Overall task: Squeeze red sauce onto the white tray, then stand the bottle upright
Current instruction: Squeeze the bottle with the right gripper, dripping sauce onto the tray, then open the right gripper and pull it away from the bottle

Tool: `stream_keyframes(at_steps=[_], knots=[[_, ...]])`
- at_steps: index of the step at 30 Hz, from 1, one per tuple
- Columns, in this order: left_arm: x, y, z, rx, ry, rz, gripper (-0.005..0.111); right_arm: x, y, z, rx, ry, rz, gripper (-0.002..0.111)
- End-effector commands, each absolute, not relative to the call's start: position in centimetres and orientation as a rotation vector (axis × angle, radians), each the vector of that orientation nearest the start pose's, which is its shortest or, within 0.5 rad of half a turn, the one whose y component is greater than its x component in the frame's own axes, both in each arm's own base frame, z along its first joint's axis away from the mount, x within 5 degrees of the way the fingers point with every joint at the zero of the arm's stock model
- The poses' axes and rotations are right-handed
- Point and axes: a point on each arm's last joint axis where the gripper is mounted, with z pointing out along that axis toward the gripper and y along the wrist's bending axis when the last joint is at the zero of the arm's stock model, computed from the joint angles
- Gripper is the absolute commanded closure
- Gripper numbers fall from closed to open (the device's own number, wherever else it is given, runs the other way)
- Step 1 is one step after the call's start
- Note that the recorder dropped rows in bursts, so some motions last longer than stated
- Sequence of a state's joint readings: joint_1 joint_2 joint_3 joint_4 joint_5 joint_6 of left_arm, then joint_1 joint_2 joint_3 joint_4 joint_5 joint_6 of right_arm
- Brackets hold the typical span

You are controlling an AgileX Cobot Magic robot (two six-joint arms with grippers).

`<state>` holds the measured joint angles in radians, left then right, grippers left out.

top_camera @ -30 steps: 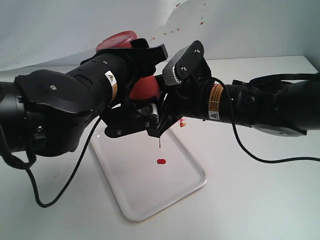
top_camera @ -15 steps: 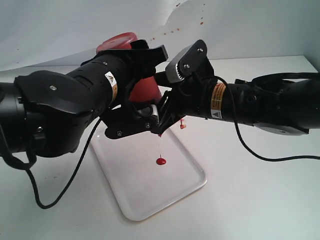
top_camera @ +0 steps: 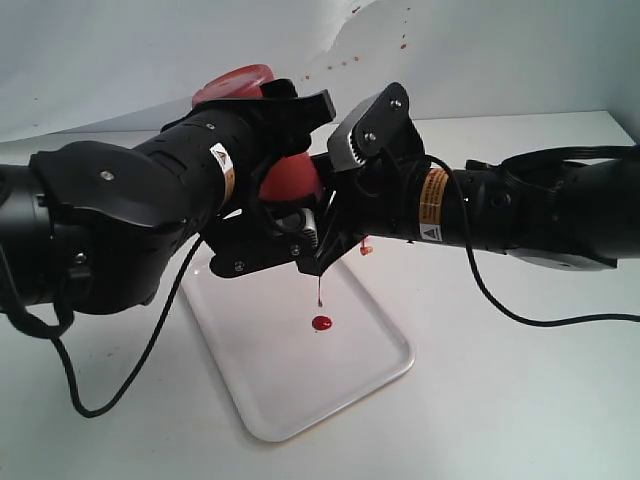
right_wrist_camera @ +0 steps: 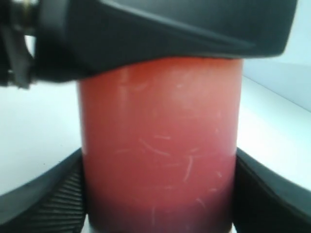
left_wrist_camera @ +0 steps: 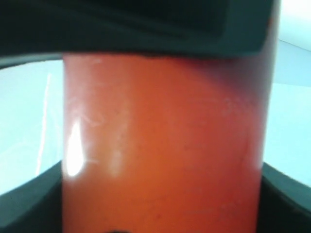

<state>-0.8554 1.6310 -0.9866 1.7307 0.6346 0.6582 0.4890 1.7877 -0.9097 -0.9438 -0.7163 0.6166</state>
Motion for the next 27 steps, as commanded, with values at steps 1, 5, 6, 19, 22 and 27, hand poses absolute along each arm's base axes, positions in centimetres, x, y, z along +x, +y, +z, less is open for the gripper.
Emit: stream_keyframes(at_steps=[1,5,6,19,22,27], knots=[[26.8,-22.7,25.8,-2.865,-0.367,-1.951,0.107,29.9,21.6,21.6,-0.884,1.606,0.832,0.088],[26.8,-22.7,25.8,-2.865,-0.367,-1.951,0.107,29.9,21.6,21.6,-0.859,1.625,0.856,0.028],[26.8,-22.7,25.8,-2.865,-0.367,-1.951,0.107,29.9,21.6,21.6,-0.855,1.628,0.86,0.013],[27.1,-21.2,26.1,-2.73,-0.7,-1.979,0.107,28.6,19.6,25.3,-0.958,1.685,0.595,0.004],[27.7,-20.2,26.1,-2.708,-0.872,-1.989,0.107,27.8,18.6,27.0,-0.972,1.703,0.503,0.004],[29.1,-17.7,26.3,-2.608,-1.337,-1.993,0.107,25.6,17.1,29.0,-0.975,1.659,0.435,0.004]])
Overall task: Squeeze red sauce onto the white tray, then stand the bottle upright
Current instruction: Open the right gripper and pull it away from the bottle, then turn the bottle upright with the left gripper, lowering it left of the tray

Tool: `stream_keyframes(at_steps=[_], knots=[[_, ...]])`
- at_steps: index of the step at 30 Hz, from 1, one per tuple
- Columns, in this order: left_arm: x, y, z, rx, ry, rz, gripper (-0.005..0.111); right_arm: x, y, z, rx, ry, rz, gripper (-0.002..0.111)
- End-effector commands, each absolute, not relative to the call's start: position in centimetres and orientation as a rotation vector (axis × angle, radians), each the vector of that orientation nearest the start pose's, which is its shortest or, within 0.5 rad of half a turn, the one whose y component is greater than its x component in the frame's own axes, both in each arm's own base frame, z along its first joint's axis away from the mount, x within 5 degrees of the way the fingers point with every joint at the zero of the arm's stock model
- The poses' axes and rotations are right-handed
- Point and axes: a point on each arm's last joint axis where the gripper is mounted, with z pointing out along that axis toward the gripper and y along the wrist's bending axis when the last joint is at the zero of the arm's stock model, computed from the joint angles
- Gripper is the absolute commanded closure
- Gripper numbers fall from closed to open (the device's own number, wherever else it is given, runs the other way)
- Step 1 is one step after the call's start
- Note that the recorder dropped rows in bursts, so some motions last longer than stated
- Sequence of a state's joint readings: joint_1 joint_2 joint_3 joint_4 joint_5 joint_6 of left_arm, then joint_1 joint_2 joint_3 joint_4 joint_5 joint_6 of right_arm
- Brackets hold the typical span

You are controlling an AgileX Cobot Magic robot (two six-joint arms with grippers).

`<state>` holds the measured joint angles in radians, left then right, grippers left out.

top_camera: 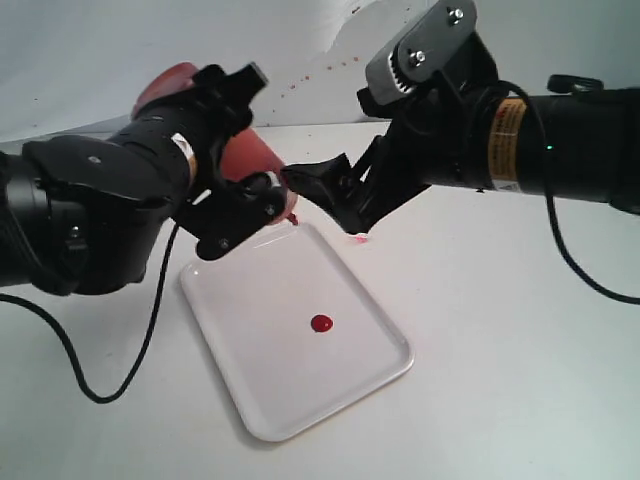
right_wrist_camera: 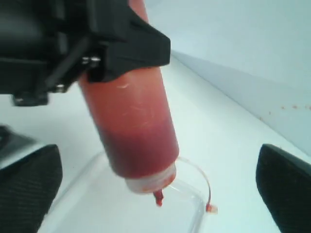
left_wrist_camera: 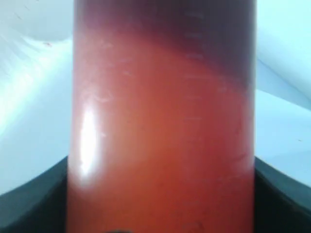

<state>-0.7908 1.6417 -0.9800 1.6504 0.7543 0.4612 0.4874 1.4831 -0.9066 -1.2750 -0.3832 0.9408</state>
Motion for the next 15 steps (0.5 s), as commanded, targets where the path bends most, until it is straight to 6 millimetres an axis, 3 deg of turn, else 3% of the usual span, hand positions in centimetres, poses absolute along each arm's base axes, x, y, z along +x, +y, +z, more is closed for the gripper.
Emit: stream_keyframes(at_steps=[1,7,15], knots=[[29.2,-17.2,26.5,-2.59,-1.43,-1.982,0.107,25.4,16.8,29.2,-0.964,1.661,0.419,0.004],[28.5,-14.9,28.7,-2.584,-2.076,-1.781,0.107,24.0,15.2,30.3,-0.898,1.662,0.348,0.004],[26.1,-10.5,32.5,-2.547,-2.788,-1.51,0.107,22.7,14.6,31.7,-0.787,1.647,0.428,0.004]])
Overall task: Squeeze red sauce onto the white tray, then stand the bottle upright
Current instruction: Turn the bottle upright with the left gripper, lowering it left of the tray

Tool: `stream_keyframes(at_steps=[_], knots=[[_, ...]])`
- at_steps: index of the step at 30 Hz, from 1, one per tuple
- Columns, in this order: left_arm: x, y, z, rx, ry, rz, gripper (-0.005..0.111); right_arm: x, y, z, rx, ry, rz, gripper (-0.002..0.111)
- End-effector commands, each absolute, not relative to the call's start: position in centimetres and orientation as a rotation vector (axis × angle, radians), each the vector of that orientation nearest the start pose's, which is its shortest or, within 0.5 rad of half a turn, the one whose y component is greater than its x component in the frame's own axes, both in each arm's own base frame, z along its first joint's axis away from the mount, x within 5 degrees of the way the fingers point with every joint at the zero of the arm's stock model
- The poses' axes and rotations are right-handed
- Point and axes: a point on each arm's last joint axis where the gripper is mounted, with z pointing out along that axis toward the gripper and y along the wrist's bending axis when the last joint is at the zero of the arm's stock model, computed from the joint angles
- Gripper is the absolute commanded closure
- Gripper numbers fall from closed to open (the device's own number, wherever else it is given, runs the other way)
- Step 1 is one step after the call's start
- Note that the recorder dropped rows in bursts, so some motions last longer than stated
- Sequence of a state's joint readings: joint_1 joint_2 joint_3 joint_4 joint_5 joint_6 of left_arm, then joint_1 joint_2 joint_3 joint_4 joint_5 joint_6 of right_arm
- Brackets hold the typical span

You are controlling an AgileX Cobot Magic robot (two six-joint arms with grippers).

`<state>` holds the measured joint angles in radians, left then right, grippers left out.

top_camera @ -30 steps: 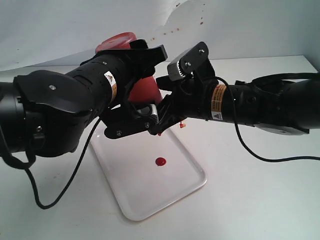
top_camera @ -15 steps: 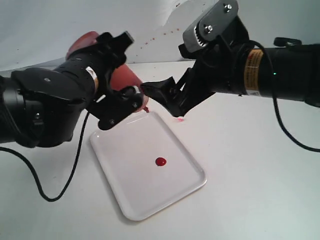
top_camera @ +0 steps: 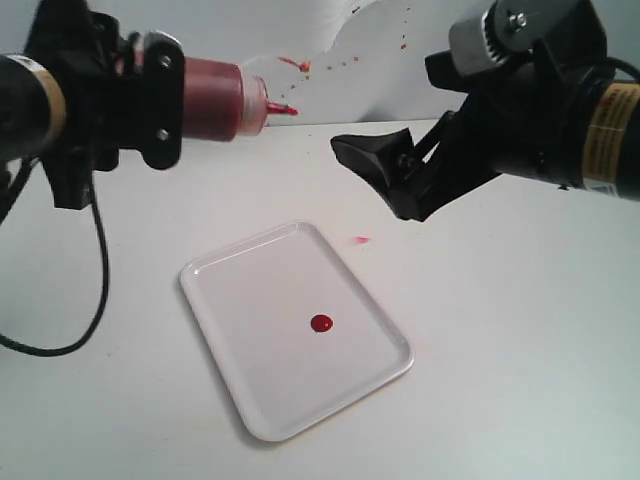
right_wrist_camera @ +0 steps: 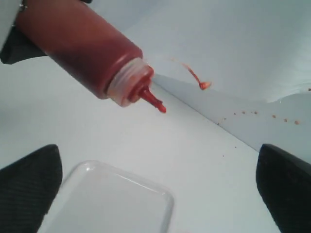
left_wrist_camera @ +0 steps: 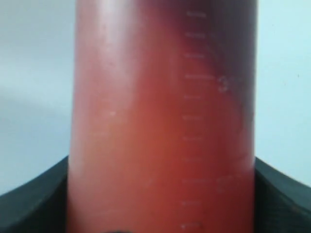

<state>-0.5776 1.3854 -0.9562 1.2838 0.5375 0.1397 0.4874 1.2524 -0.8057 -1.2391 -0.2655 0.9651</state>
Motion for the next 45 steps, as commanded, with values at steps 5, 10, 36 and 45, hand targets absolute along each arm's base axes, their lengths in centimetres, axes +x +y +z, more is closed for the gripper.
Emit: stream_keyframes(at_steps=[5,10,36,45], knots=[[24.5,-6.5,33.7,1.069,1.532,0.552,0.107,21.9,15.2,32.0,-0.828,1.586,0.525,0.004],[23.3,-4.2,33.3,0.83,1.472,0.251,0.107,21.3,15.8,32.4,-0.865,1.518,0.637,0.004],[28.2,1.0,16.2,0.467,1.607,-0.414,0.107,23.0,17.5,29.4,-0.981,1.5,0.674,0.004],[31.1,0.7,13.0,0.606,1.632,-0.474,0.107,27.5,20.1,23.3,-0.67,1.42,0.98,0.004]])
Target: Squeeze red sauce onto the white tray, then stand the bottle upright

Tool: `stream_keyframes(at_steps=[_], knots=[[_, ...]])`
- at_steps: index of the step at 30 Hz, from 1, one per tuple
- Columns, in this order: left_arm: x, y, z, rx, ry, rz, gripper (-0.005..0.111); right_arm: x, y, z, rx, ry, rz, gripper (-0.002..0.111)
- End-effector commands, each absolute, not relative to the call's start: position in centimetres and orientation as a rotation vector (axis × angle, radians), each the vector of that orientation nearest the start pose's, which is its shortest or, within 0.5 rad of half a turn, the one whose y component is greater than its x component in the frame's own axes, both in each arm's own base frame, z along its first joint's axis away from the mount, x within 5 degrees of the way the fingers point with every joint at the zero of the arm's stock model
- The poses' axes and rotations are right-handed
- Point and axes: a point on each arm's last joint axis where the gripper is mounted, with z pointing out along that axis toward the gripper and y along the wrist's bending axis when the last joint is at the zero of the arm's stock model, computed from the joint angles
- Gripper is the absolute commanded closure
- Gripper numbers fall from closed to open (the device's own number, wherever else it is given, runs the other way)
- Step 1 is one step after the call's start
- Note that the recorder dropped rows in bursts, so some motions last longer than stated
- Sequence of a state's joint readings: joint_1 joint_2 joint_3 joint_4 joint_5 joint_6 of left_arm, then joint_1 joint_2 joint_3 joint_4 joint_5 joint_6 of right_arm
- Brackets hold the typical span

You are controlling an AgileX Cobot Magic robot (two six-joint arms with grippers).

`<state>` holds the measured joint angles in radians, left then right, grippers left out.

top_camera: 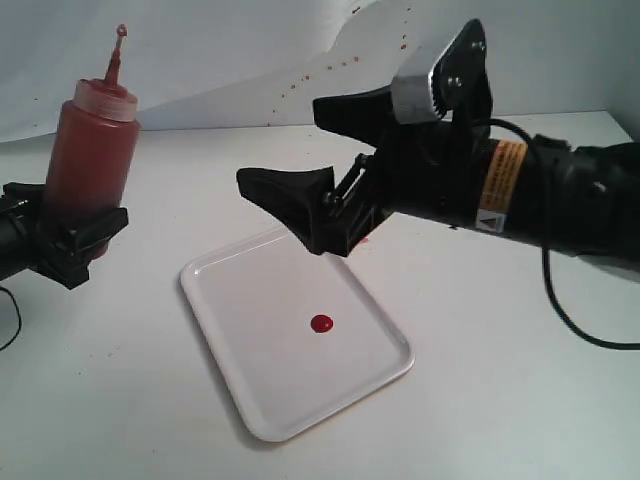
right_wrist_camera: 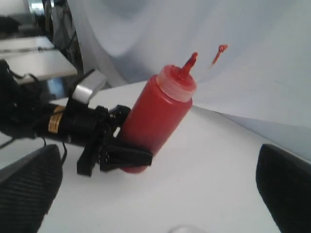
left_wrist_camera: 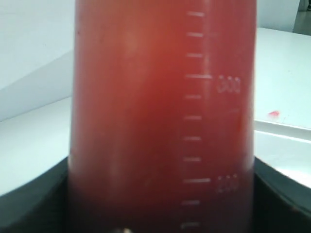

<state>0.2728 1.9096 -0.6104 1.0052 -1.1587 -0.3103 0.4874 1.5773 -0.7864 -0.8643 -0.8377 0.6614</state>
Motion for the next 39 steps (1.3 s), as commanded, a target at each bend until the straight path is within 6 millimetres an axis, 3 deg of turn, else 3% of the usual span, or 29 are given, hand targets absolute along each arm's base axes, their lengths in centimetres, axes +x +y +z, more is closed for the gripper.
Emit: stream_keyframes(at_steps=[1,5,9,13,18,21,27,30,39], knots=[[31.3,0.5,12.7,0.623,1.628,-0.47,0.107,27.9,20.3,22.4,-0.636,1.41,1.016,0.004],[32.1,0.2,12.1,0.692,1.611,-0.473,0.107,28.9,20.8,18.2,-0.611,1.43,1.026,0.004],[32.7,0.3,11.9,0.706,1.602,-0.474,0.107,30.2,21.6,16.3,-0.596,1.454,0.997,0.004],[32.8,-0.4,11.9,0.741,1.589,-0.493,0.107,31.5,24.2,16.3,-0.524,1.447,1.043,0.004],[32.8,-2.5,12.0,0.817,1.547,-0.499,0.107,33.3,29.8,16.9,-0.57,1.528,0.977,0.004],[32.9,-3.0,12.0,0.808,1.545,-0.502,0.107,34.1,32.2,17.5,-0.553,1.543,0.967,0.004],[33.2,-2.7,12.2,0.772,1.543,-0.467,0.107,34.4,34.5,17.9,-0.571,1.574,0.96,0.005],[33.3,-2.6,12.2,0.754,1.544,-0.454,0.107,34.2,35.2,17.9,-0.586,1.561,0.971,0.015],[33.5,-2.4,12.3,0.723,1.548,-0.441,0.107,31.8,37.2,18.4,-0.849,1.384,0.939,0.068]])
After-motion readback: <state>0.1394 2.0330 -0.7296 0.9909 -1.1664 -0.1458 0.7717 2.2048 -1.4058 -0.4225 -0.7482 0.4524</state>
